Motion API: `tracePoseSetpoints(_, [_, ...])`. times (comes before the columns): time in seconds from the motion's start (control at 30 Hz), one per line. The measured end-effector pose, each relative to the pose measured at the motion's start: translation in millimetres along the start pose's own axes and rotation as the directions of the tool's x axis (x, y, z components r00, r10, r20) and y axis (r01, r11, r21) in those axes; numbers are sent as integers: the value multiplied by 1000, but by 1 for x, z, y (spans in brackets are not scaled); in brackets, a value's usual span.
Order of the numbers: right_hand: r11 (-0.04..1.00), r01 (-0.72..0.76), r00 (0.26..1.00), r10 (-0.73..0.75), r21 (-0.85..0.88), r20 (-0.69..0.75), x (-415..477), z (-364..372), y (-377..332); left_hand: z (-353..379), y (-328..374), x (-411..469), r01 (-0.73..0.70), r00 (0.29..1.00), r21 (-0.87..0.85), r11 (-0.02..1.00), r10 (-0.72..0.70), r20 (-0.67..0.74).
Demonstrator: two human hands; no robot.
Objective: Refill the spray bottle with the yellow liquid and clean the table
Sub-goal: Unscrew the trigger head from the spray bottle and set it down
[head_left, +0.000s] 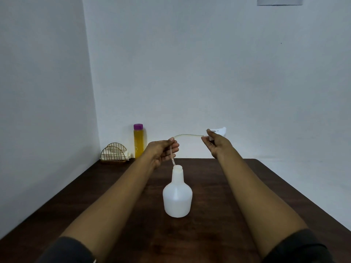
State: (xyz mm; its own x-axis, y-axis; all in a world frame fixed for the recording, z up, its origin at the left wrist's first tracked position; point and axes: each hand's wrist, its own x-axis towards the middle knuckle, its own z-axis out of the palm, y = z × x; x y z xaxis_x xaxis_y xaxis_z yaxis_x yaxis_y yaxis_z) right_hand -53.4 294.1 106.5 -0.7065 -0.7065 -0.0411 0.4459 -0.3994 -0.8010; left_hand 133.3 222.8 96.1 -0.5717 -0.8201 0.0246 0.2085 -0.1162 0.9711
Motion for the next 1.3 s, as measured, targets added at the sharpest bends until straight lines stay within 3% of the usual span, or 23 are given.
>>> tracePoseSetpoints(0.27, [999,36,996,-39,-36,-77,-1,1,-1,-10,-23,-16,-93,995,108,990,88,50])
tracePoseSetpoints(0.47, [997,63,996,-66,-53,-62,-4,5,-7,-15,-15,-21,-226,969,369,902,167,184])
tracePoseSetpoints(0.6, [995,68,996,-72,-72,-54,-4,7,-9,-14,-9,-21,-240,970,424,873,198,141])
tracePoseSetpoints(0.8, [998,58,997,-60,-33,-58,-5,11,-12,-12,9,-18,-224,975,361,905,203,94])
tracePoseSetpoints(1.0, [999,-31,999,32,41,-26,-6,18,-6,-11,18,-15,-125,992,244,962,114,61])
tracePoseSetpoints(1.17, [993,-102,991,97,52,90,-17,7,-14,-3,15,-38,-4,1000,-66,998,5,15])
tracePoseSetpoints(1.3, [994,-91,988,97,-60,118,-28,-26,-23,16,-8,-75,175,983,-310,934,-148,108])
